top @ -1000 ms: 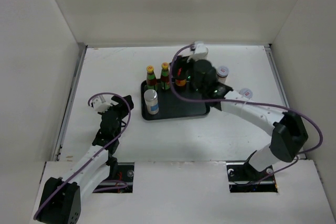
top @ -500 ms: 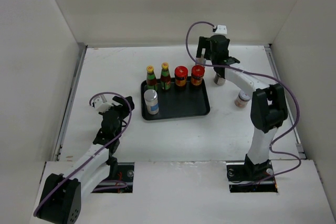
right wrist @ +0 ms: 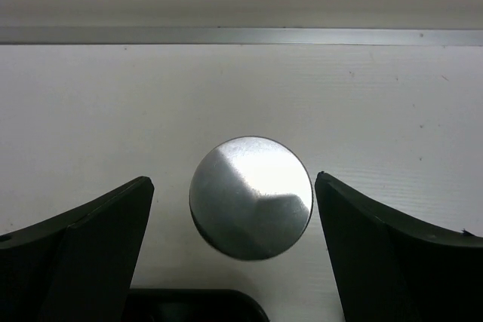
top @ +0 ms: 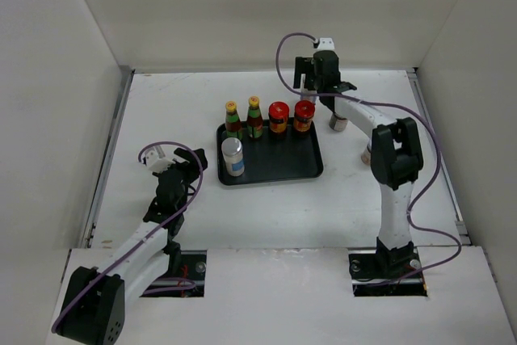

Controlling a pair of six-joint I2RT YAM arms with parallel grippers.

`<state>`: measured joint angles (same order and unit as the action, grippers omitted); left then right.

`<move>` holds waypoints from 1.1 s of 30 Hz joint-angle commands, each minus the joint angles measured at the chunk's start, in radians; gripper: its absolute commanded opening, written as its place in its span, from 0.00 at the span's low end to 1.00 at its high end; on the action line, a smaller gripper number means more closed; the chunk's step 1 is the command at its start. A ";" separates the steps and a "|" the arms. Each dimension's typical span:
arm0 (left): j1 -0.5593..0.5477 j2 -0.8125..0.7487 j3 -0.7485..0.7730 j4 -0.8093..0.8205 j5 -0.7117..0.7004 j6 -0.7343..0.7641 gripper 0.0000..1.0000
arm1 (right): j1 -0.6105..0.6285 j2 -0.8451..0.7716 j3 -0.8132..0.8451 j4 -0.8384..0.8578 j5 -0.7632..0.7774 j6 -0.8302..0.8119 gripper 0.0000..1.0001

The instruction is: Organize the condiment bottles

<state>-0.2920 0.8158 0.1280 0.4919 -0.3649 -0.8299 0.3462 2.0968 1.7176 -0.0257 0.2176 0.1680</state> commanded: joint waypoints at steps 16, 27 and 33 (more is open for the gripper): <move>-0.009 0.020 0.010 0.077 0.001 0.005 0.72 | -0.006 -0.256 -0.177 0.366 0.118 0.103 0.56; -0.005 -0.003 0.002 0.070 -0.011 0.012 0.72 | 0.128 -0.694 -0.496 0.520 0.108 0.074 0.55; -0.012 0.009 0.002 0.076 -0.014 0.014 0.72 | 0.288 -0.793 -0.709 0.526 0.129 0.131 0.53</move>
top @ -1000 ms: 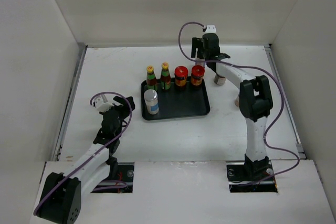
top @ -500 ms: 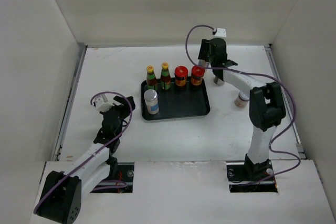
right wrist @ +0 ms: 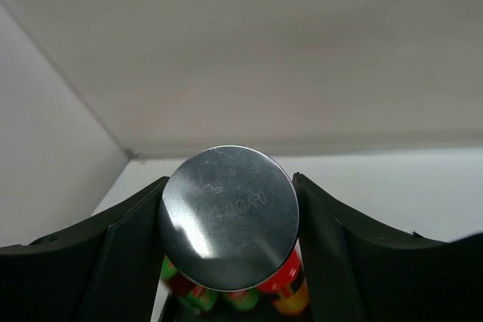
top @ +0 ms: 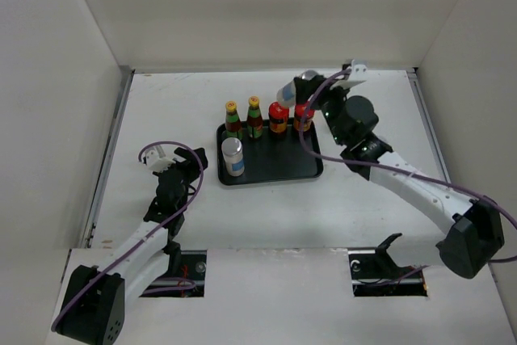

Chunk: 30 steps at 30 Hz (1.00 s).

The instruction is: Organize the condiment bottles

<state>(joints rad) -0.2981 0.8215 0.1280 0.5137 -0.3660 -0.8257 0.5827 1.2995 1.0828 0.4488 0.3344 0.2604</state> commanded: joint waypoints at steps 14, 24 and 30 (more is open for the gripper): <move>-0.011 -0.024 0.001 0.045 -0.013 0.010 0.72 | 0.308 0.201 -0.166 0.053 0.031 0.057 0.52; -0.005 -0.039 -0.001 0.042 0.010 0.003 0.72 | 0.354 0.356 -0.097 0.094 0.101 0.014 0.53; -0.003 -0.027 -0.001 0.042 0.007 0.003 0.72 | 0.361 0.415 -0.052 0.084 0.130 0.011 0.70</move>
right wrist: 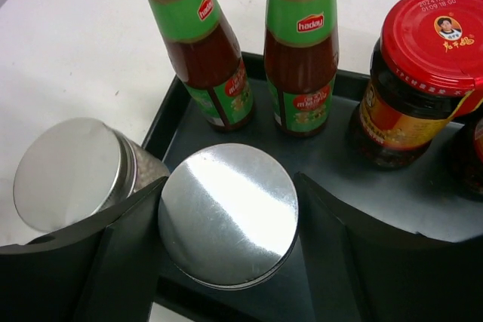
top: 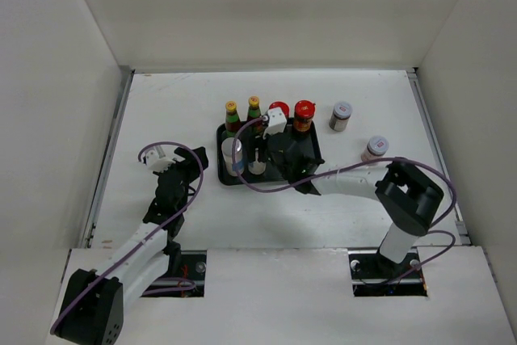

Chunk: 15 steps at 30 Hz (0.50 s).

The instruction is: Organize the condiment bottles

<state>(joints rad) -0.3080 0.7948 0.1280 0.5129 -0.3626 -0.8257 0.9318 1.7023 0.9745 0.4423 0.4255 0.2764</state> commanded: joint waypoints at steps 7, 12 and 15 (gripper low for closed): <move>0.007 0.018 0.002 0.052 0.007 0.002 0.72 | 0.022 -0.094 0.018 0.052 0.001 -0.005 0.98; 0.008 0.009 -0.001 0.052 -0.003 0.004 0.72 | -0.105 -0.271 -0.077 0.055 -0.066 0.033 0.94; 0.010 0.004 0.004 0.045 0.010 0.002 0.72 | -0.269 -0.311 -0.121 0.061 -0.094 0.101 0.58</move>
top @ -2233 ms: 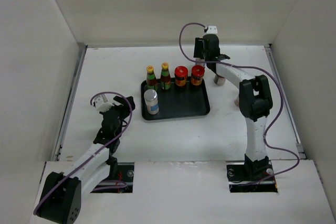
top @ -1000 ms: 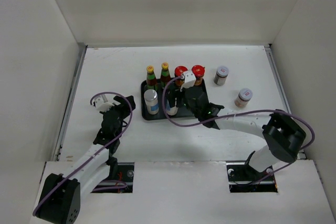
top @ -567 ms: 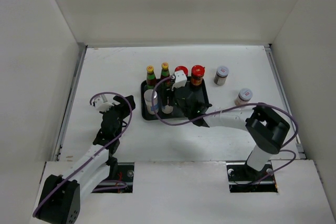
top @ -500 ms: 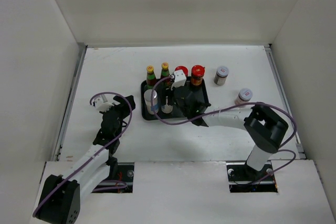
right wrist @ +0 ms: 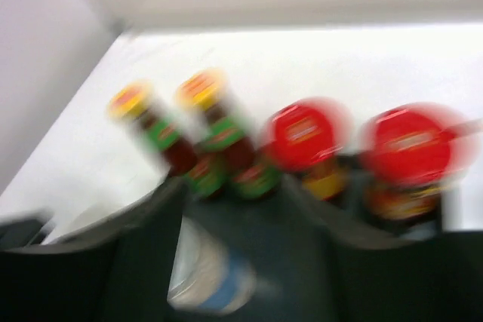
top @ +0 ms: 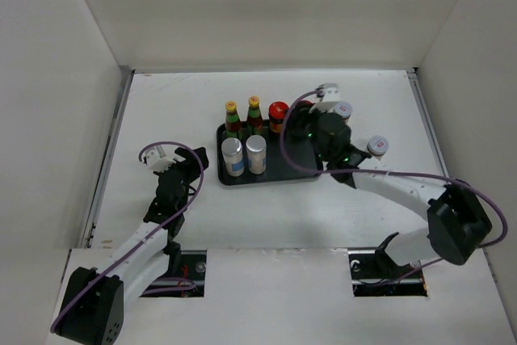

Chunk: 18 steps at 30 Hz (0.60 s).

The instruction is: Organize the condiment bottles

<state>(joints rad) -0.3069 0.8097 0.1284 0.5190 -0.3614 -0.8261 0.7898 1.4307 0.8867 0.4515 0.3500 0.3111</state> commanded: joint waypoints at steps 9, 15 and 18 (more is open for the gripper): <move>-0.001 -0.014 0.000 0.044 0.004 0.007 0.72 | -0.520 0.143 0.134 -0.195 -0.014 0.102 0.76; 0.002 0.006 0.007 0.046 0.010 0.007 0.72 | -0.570 0.304 0.285 -0.299 -0.022 0.069 0.92; 0.004 0.019 0.005 0.052 0.007 0.005 0.72 | -0.576 0.358 0.336 -0.342 -0.029 0.066 0.92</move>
<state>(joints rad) -0.3027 0.8219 0.1280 0.5205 -0.3569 -0.8257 0.2188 1.7679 1.1439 0.1555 0.3347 0.3893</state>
